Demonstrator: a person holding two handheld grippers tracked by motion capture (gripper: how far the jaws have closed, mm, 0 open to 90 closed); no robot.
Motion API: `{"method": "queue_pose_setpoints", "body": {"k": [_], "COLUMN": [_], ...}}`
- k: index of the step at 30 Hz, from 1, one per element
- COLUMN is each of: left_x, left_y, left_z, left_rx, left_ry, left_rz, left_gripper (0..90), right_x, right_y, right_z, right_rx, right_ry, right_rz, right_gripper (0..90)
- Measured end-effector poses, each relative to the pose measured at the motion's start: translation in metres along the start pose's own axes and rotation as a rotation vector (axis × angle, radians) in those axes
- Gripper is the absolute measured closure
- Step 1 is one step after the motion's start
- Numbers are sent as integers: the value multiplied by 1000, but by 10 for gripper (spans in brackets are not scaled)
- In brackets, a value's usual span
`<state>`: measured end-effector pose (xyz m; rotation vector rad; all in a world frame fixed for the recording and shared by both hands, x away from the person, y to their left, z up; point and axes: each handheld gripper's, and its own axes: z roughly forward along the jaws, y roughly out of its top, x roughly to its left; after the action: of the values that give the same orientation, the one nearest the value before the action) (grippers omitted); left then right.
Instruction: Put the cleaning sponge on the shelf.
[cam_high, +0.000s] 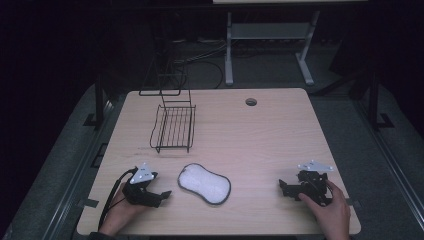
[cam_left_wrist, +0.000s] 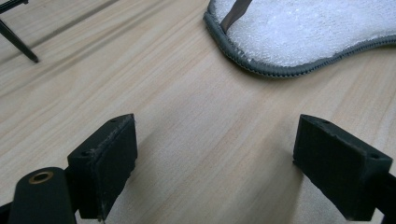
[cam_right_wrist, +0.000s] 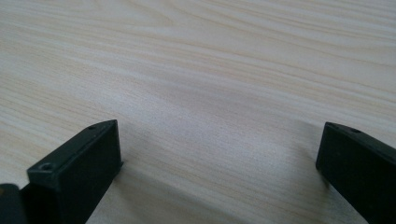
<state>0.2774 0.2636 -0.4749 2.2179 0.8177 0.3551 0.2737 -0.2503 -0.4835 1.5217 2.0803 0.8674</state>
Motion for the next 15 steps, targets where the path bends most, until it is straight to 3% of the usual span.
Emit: {"method": "queue_pose_setpoints", "body": {"k": [9, 12, 14, 15], "left_x": [1, 2, 2, 3], "left_y": [2, 5, 7, 9], "left_z": [0, -2, -3, -5], "left_rx": [10, 34, 27, 24], "left_ry": [-2, -14, -16, -23], "left_rz": [2, 0, -8, -14], "left_gripper": [139, 145, 167, 237], "right_x": [0, 0, 0, 0], "right_y": [0, 0, 0, 0], "right_z": [0, 0, 0, 0], "right_rx": [0, 0, 0, 0], "right_ry": [0, 0, 0, 0], "right_rz": [0, 0, 0, 0], "right_gripper": [0, 0, 0, 0]}}
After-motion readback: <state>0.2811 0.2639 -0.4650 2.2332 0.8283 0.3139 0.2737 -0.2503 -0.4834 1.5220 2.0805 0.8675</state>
